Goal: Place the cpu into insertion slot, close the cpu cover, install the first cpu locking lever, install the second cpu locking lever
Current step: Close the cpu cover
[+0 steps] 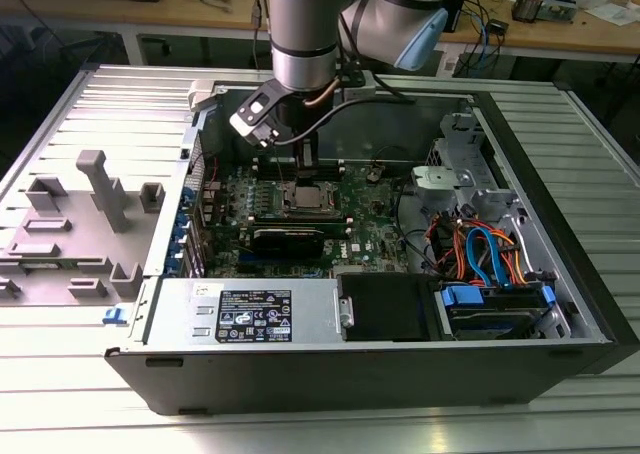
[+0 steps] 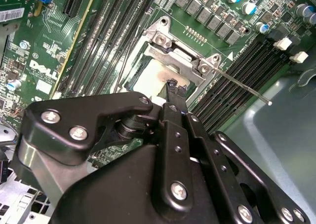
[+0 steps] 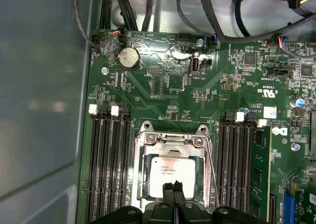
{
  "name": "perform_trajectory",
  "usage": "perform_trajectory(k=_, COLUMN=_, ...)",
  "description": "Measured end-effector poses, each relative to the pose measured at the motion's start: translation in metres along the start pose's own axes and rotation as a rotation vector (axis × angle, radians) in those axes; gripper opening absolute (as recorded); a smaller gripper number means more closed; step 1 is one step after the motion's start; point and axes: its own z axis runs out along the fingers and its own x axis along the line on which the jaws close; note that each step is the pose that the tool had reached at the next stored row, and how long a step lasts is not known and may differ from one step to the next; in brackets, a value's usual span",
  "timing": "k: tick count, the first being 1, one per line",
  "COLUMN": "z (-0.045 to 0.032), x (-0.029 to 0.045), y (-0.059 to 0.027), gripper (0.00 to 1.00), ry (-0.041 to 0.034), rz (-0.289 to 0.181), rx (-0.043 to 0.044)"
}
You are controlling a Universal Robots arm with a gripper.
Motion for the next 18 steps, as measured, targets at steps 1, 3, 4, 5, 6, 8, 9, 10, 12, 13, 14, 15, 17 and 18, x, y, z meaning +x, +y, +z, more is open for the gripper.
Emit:
perform_trajectory(k=1, z=0.0002, x=0.0, y=-0.0004, gripper=0.11, ry=0.0001, rz=0.0, rx=0.0)
perform_trajectory(k=3, z=0.0013, x=0.0003, y=-0.0035, gripper=0.11, ry=0.0013, rz=0.0, rx=-0.0003)
perform_trajectory(k=4, z=0.0018, x=0.0003, y=-0.0042, gripper=0.11, ry=0.0014, rz=0.0, rx=-0.0002)
perform_trajectory(k=5, z=0.0024, x=0.0003, y=-0.0046, gripper=0.11, ry=0.0016, rz=0.0, rx=-0.0002)
perform_trajectory(k=6, z=0.0028, x=0.0003, y=-0.0048, gripper=0.11, ry=0.0017, rz=0.0, rx=-0.0001)
perform_trajectory(k=8, z=0.0028, x=0.0003, y=-0.0048, gripper=0.11, ry=0.0032, rz=0.0, rx=-0.0001)
perform_trajectory(k=9, z=0.0029, x=0.0004, y=-0.0048, gripper=0.11, ry=0.0036, rz=0.0, rx=-0.0003)
perform_trajectory(k=10, z=0.0029, x=0.0004, y=-0.0048, gripper=0.11, ry=0.0038, rz=0.0, rx=-0.0003)
perform_trajectory(k=12, z=0.0032, x=0.0004, y=-0.0048, gripper=0.11, ry=0.0038, rz=0.0, rx=-0.0003)
perform_trajectory(k=13, z=0.0032, x=0.0003, y=-0.0048, gripper=0.11, ry=0.0038, rz=0.0, rx=-0.0003)
perform_trajectory(k=14, z=0.0032, x=0.0004, y=-0.0048, gripper=0.11, ry=0.0038, rz=0.0, rx=-0.0003)
perform_trajectory(k=15, z=0.0032, x=0.0003, y=-0.0049, gripper=0.11, ry=0.0038, rz=0.0, rx=-0.0003)
perform_trajectory(k=17, z=0.0033, x=0.0004, y=-0.0048, gripper=0.11, ry=0.0038, rz=0.0, rx=-0.0003)
perform_trajectory(k=18, z=0.0033, x=0.0004, y=-0.0048, gripper=0.11, ry=0.0038, rz=0.0, rx=-0.0003)
